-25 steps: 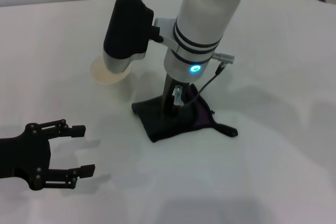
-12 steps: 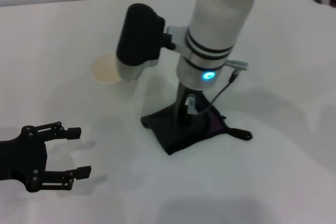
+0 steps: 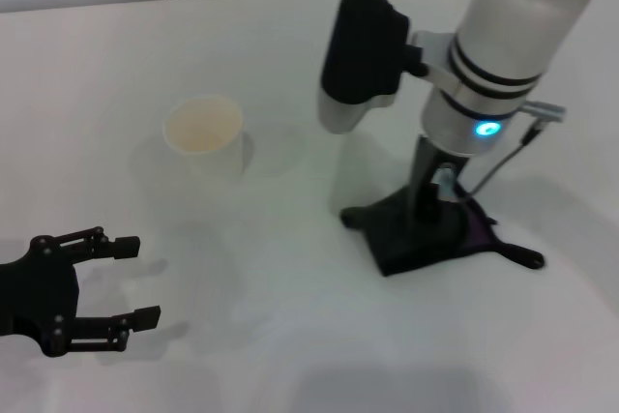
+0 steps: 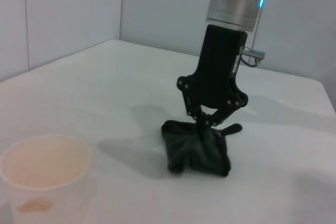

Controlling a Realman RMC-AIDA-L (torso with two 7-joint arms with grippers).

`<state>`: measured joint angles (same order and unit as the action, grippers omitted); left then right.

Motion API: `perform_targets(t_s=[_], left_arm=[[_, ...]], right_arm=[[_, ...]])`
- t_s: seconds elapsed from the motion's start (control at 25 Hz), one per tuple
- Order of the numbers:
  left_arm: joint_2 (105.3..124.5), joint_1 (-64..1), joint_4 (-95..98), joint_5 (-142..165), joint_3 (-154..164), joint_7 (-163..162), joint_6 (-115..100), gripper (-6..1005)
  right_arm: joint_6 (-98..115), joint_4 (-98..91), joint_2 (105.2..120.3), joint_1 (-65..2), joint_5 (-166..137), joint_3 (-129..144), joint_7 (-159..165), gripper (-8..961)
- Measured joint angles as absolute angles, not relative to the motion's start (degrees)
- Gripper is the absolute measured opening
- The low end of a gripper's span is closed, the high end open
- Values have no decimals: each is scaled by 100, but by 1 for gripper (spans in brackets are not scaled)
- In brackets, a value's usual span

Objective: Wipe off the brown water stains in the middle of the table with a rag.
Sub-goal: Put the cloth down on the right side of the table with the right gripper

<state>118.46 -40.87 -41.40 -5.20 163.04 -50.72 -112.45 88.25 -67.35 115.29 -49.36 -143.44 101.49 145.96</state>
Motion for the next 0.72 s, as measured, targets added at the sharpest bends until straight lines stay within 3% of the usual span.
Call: perform_targets(t_s=[0.72], left_arm=[[11848,-4051,-4140,-558,16304,-5085,-11188,861]], right_arm=[[9090,-6630,11547,-4713,-14543,9730,14565,23]])
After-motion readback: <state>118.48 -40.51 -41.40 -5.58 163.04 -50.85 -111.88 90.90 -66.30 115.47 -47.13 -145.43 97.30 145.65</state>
